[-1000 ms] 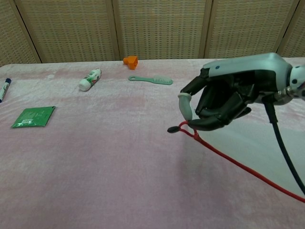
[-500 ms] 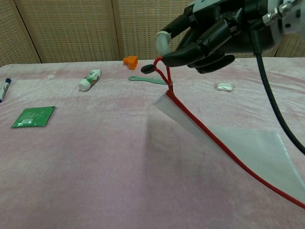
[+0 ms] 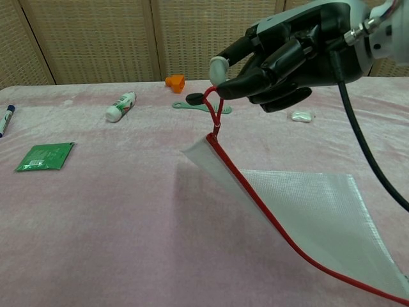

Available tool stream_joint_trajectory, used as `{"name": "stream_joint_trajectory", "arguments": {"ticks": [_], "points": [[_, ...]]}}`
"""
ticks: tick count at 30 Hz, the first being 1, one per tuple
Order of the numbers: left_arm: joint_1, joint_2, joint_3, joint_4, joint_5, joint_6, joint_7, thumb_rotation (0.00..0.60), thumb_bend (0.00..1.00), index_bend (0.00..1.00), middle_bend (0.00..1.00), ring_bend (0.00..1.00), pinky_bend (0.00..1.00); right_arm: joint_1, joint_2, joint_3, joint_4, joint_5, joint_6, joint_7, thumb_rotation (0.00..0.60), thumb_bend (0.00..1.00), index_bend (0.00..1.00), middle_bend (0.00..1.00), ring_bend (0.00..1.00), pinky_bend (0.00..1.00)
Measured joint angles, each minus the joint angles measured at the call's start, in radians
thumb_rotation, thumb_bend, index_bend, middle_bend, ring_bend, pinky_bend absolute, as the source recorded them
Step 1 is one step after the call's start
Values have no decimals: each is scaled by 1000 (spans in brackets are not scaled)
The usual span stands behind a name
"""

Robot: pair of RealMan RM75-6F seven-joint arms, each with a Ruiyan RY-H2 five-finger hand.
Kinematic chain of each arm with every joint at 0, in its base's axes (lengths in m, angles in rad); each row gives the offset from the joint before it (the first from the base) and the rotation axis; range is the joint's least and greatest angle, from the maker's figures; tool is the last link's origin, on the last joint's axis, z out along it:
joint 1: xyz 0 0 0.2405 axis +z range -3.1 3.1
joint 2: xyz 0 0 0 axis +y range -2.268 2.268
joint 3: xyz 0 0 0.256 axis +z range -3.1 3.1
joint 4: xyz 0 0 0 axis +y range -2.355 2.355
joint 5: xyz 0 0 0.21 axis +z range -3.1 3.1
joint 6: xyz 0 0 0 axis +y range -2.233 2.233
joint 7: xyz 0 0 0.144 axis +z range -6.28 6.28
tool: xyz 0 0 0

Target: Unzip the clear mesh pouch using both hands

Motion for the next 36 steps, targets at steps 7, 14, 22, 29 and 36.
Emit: {"name": "stream_joint_trajectory", "arguments": {"ticks": [7, 14, 22, 29, 36], "points": [[-198, -122, -10, 144, 185, -80, -210, 600, 0, 135, 973, 863, 922, 7, 0, 8, 9, 8, 2, 5, 600, 855, 820, 1000, 937, 1000], [-352, -244, -26, 167, 220, -190, -311, 600, 0, 267, 1000, 892, 997, 25, -4, 6, 12, 43, 9, -3, 600, 856, 820, 1000, 937, 1000], [-478, -322, -45, 164, 165, -326, -422, 600, 8, 338, 1000, 892, 997, 43, 0, 0, 17, 87, 30, -29, 600, 857, 820, 1000, 937, 1000], [-526, -400, -52, 157, 118, -361, -500, 600, 90, 409, 1000, 892, 997, 55, -1, -6, 16, 124, 51, -45, 600, 857, 820, 1000, 937, 1000], [-560, -478, -62, 154, 70, -373, -563, 600, 166, 414, 1000, 892, 997, 58, -1, 4, 3, 142, 71, -50, 600, 857, 820, 1000, 937, 1000]]}}
